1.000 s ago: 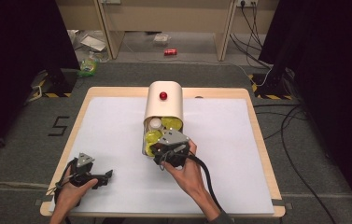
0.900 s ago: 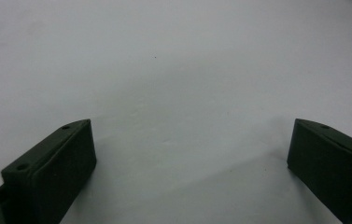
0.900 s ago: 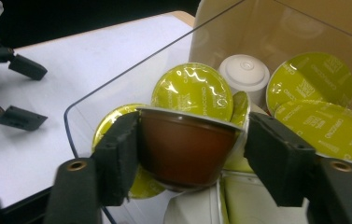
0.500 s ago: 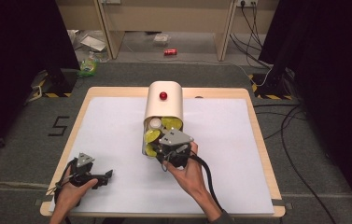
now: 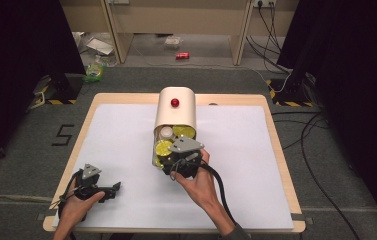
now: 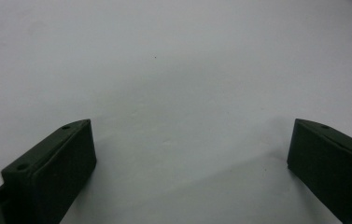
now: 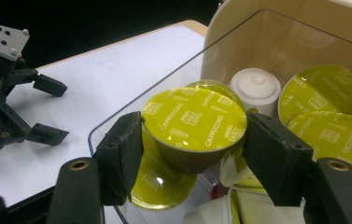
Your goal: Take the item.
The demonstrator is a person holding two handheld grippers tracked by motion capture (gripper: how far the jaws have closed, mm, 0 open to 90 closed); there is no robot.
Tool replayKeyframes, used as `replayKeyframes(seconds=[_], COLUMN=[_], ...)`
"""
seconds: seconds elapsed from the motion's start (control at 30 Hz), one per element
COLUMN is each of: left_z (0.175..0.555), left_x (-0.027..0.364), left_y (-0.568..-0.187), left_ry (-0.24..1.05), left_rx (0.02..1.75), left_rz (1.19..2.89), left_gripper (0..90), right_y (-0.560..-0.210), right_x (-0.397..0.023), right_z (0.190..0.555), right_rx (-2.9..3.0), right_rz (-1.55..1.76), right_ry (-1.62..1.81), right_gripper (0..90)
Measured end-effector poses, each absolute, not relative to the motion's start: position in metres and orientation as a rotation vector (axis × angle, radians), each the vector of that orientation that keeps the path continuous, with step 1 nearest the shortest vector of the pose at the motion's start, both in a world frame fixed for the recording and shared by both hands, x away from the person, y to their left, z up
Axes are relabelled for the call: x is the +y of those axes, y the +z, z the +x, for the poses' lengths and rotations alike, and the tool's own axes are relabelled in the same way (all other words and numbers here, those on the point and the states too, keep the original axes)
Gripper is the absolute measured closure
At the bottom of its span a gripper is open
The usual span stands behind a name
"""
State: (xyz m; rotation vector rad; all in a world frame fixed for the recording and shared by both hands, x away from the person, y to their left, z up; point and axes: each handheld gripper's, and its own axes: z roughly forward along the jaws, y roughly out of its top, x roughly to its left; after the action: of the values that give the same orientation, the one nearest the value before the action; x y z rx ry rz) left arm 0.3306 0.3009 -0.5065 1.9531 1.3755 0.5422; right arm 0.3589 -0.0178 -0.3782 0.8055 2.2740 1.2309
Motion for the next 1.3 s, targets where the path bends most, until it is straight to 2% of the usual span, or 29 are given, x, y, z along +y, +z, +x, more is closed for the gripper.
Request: replayKeyframes(seconds=[0.23, 0.5, 0.9, 1.3], left_z=[0.331, 0.331, 0.331, 0.331], left_x=[0.301, 0.301, 0.301, 0.301], left_y=[-0.507, -0.507, -0.506, -0.506], left_ry=[0.542, 0.541, 0.541, 0.540], left_rx=[1.375, 1.375, 1.375, 1.376], left_rz=[1.953, 1.951, 1.952, 1.951], left_gripper=[0.6, 0.7, 0.7, 0.7], right_y=[-0.380, -0.383, -0.377, -0.378], right_x=[-0.008, -0.006, -0.023, -0.024], right_z=[0.360, 0.360, 0.359, 0.362], right_rx=[2.293, 2.314, 2.379, 2.429], right_rz=[0.807, 0.799, 0.836, 0.859], right_ry=[1.197, 1.140, 1.195, 1.211], right_gripper=[32.6, 38.2, 35.2, 40.8])
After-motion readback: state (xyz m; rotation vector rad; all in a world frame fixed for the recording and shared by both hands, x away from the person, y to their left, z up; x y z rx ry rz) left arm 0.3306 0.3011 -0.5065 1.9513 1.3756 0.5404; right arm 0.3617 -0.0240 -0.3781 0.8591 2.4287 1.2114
